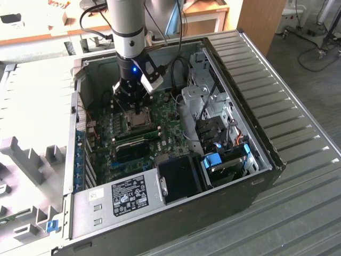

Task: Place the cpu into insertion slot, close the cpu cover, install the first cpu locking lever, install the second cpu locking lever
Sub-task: 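Close the cpu cover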

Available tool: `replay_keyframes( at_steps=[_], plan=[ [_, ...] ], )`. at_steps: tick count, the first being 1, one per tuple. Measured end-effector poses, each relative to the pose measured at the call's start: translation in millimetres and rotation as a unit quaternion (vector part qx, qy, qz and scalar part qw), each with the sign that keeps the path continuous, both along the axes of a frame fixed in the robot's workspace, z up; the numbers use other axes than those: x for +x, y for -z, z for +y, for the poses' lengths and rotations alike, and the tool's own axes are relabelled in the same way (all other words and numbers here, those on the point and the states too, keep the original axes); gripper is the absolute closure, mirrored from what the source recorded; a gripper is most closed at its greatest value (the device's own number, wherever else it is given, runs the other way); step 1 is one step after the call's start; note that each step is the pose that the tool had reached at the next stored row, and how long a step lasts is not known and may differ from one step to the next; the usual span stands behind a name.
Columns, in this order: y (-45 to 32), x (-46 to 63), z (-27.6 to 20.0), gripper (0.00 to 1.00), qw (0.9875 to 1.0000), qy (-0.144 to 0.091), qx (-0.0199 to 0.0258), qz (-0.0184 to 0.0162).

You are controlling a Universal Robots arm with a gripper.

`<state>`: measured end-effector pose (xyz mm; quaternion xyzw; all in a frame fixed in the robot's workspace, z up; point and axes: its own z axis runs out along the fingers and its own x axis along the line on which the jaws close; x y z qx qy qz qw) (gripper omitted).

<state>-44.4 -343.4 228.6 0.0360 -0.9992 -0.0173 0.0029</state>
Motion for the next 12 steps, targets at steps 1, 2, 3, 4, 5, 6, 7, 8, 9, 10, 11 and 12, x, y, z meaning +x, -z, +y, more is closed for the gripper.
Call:
replay_keyframes(
  at_steps=[1,2,3,4,5,6,7,8,9,10,11,12],
  plan=[
    [0.2,0.0,-0.8,0.89,1.0000,0.000,0.0000,0.0000],
    [0.5,0.0,-1.5,0.89,1.0000,0.000,0.0000,0.0000],
    [1.0,-0.1,-1.8,0.89,1.0000,0.000,0.0001,-0.0001],
    [1.7,-0.3,-2.0,0.89,1.0000,0.000,0.0001,0.0000],
    [2.3,-0.7,-2.2,0.89,1.0000,0.000,0.0000,0.0000],
    [2.7,-1.5,-2.4,0.89,1.0000,0.000,-0.0001,0.0000],
    [3.0,-2.5,-2.6,0.89,1.0000,0.000,-0.0001,0.0000],
    [3.3,-3.8,-2.8,0.89,1.0000,0.000,-0.0001,0.0000],
    [3.5,-5.2,-3.0,0.89,1.0000,0.000,0.0000,0.0000],
    [3.7,-6.6,-3.1,0.89,1.0000,0.000,0.0000,-0.0001],
    [3.9,-8.1,-3.2,0.89,1.0000,0.000,0.0000,-0.0001],
    [4.0,-9.5,-3.3,0.89,1.0000,0.000,0.0000,-0.0001]
  ],
)
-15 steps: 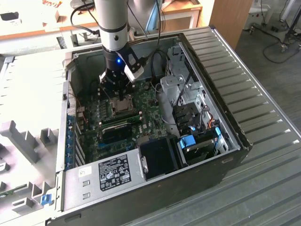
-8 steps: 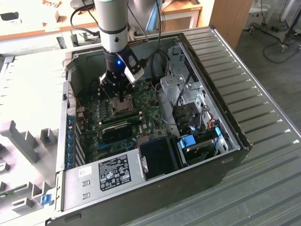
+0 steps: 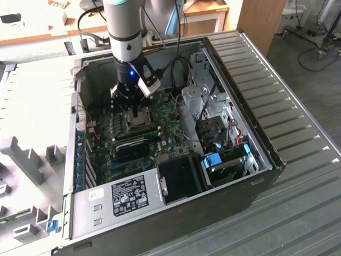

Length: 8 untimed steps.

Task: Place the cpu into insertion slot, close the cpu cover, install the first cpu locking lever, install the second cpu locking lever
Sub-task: 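Close the cpu cover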

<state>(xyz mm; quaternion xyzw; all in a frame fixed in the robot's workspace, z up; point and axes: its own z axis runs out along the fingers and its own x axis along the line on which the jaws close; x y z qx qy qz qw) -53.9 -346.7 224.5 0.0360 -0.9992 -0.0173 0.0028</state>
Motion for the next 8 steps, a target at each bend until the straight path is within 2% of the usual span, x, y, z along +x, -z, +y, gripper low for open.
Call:
replay_keyframes(
  at_steps=[2,8],
  plan=[
    [0.3,-4.1,-0.1,0.89,1.0000,0.000,0.0000,-0.0001],
    [0.4,-4.7,-0.1,0.89,1.0000,0.000,0.0000,-0.0001]
  ],
)
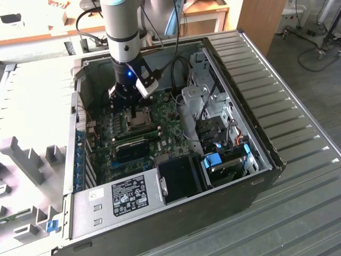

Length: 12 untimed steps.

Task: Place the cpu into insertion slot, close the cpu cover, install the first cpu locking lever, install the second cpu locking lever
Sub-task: 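Close the cpu cover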

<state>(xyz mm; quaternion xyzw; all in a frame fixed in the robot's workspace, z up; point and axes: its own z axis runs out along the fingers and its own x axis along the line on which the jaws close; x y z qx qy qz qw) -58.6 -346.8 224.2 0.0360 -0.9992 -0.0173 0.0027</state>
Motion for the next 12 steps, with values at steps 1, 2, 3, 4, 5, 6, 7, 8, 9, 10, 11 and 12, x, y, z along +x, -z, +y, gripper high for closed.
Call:
replay_keyframes(
  at_steps=[1,2,3,4,5,6,7,8,9,10,11,12],
  plan=[
    [0.0,-0.8,0.0,0.89,1.0000,0.000,0.0000,-0.0001],
    [0.1,-2.0,0.0,0.89,1.0000,0.000,0.0000,-0.0003],
    [0.1,-3.1,0.0,0.89,1.0000,0.000,0.0000,-0.0003],
    [0.3,-4.1,0.0,0.89,1.0000,0.000,0.0000,-0.0004],
    [0.6,-4.7,0.0,0.89,1.0000,0.000,0.0000,-0.0005],
    [1.2,-4.8,0.0,0.89,1.0000,0.000,-0.0001,-0.0004],
    [2.2,-4.8,0.0,0.89,1.0000,0.000,-0.0002,-0.0004],
    [3.4,-4.8,0.0,0.89,1.0000,0.000,-0.0002,-0.0004],
    [4.9,-4.8,0.0,0.89,1.0000,0.000,-0.0002,-0.0004],
    [6.3,-4.8,0.0,0.89,1.0000,0.000,-0.0002,-0.0004],
    [7.6,-4.9,0.0,0.89,1.0000,0.000,-0.0002,-0.0004],
    [8.6,-4.9,0.0,0.89,1.0000,0.000,-0.0001,-0.0005]
  ],
)
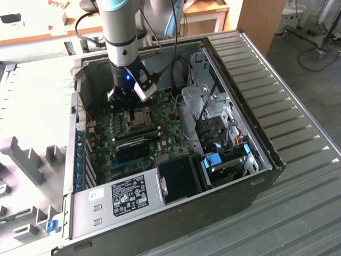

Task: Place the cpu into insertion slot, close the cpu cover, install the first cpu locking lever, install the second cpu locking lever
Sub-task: 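Close the cpu cover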

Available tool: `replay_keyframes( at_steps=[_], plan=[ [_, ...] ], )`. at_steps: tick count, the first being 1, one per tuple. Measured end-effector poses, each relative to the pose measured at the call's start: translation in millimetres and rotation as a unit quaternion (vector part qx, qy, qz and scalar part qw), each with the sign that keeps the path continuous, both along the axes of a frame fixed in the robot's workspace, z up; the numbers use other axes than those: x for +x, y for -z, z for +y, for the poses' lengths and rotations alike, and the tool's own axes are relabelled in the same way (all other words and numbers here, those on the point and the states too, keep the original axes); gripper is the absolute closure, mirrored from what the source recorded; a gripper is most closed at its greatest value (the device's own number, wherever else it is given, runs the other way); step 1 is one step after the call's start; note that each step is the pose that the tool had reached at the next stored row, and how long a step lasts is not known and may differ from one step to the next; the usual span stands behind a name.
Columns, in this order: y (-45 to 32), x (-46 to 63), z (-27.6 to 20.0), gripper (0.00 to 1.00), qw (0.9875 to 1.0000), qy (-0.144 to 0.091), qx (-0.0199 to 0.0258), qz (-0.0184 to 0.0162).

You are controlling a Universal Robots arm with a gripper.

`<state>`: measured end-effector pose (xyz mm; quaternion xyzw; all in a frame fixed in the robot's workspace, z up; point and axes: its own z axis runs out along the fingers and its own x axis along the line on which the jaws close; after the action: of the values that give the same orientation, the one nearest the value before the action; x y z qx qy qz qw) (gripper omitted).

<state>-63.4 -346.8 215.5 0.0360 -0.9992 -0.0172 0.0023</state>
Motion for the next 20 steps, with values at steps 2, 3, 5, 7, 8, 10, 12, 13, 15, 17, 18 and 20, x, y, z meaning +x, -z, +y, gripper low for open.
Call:
replay_keyframes(
  at_steps=[2,3,5,7,8,10,12,13,15,17,18,20],
  plan=[
    [0.9,-0.9,-0.1,0.89,1.0000,0.000,-0.0001,0.0001],
    [1.3,-1.9,-0.1,0.89,1.0000,0.000,-0.0001,0.0001],
    [2.1,-3.8,0.0,0.89,1.0000,0.000,0.0000,0.0000],
    [3.2,-4.1,0.0,0.89,1.0000,0.000,-0.0002,0.0000],
    [3.9,-4.1,0.0,0.89,1.0000,0.000,-0.0005,0.0000],
    [5.2,-4.2,0.0,0.89,1.0000,0.000,-0.0009,0.0000],
    [5.4,-4.2,-0.1,0.89,1.0000,0.000,-0.0011,0.0001],
    [5.4,-4.2,0.0,0.89,1.0000,0.000,-0.0011,0.0001],
    [5.6,-4.2,0.0,0.89,1.0000,0.000,-0.0009,0.0000],
    [5.5,-4.2,0.0,0.89,1.0000,0.002,-0.0010,0.0001],
    [5.6,-4.1,0.0,0.89,1.0000,0.006,-0.0010,0.0000],
    [5.6,-4.2,0.0,0.89,0.9999,0.013,-0.0009,0.0000]
  ],
)
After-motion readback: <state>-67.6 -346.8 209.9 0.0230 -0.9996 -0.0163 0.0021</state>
